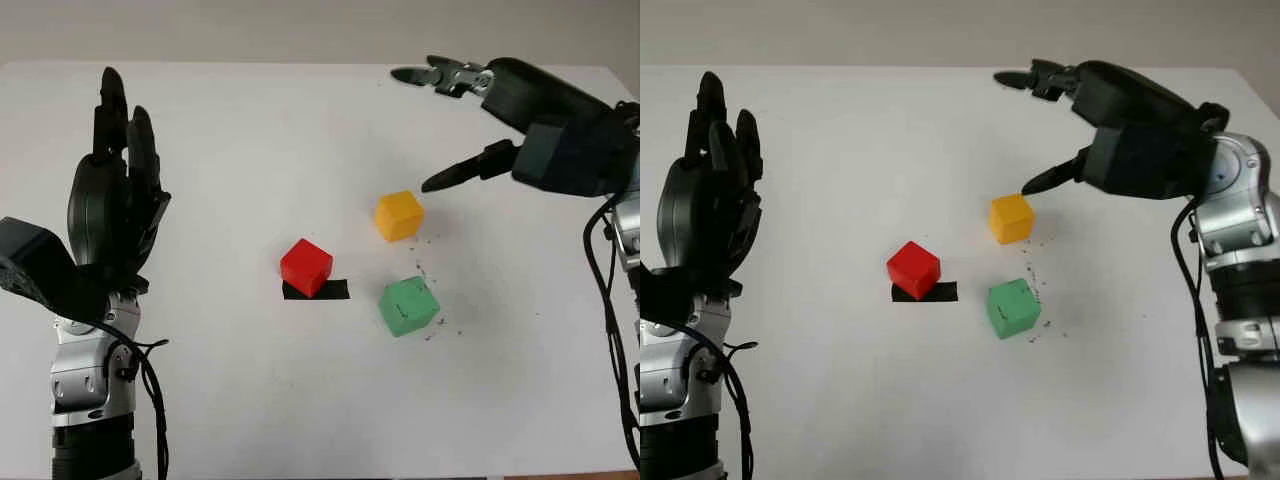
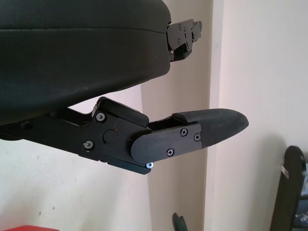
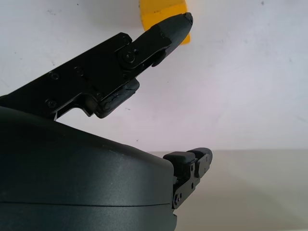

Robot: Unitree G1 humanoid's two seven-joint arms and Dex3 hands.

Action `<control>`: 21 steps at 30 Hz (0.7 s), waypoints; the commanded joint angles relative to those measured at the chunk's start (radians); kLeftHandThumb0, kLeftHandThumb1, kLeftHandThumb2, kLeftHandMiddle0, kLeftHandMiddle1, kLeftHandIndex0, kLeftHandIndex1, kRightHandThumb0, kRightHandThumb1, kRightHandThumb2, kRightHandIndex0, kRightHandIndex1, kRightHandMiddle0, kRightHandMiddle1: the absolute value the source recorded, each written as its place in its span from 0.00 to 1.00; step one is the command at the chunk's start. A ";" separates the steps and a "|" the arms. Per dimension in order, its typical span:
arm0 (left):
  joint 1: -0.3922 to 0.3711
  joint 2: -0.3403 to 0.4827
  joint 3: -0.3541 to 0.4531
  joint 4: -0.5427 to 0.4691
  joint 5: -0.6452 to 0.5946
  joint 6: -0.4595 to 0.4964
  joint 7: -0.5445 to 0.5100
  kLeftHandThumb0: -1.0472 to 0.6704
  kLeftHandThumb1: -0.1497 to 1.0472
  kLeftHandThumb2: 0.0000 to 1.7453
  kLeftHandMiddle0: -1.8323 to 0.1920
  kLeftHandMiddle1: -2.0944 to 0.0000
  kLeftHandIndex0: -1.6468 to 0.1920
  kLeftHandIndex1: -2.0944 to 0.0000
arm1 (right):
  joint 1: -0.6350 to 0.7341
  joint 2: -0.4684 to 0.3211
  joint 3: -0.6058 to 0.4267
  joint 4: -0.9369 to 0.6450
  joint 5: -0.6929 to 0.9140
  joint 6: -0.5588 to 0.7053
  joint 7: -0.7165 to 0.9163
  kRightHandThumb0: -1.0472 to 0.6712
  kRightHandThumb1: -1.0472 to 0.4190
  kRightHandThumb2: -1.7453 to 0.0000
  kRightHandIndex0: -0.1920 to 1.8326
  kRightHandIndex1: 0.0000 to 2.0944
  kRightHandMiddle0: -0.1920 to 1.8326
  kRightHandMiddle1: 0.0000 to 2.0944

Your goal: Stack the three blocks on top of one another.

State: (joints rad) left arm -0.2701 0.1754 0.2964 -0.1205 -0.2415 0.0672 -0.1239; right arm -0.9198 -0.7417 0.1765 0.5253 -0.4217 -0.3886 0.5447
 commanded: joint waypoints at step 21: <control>0.005 0.019 -0.043 0.009 0.035 -0.038 0.011 0.18 1.00 0.35 1.00 1.00 1.00 1.00 | -0.039 0.023 0.230 0.175 -0.295 -0.166 -0.178 0.23 0.17 0.96 0.12 0.02 0.27 0.03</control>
State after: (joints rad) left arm -0.2677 0.1866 0.2566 -0.1103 -0.2110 0.0399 -0.1135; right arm -0.9665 -0.7269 0.3957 0.6882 -0.7078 -0.5441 0.3826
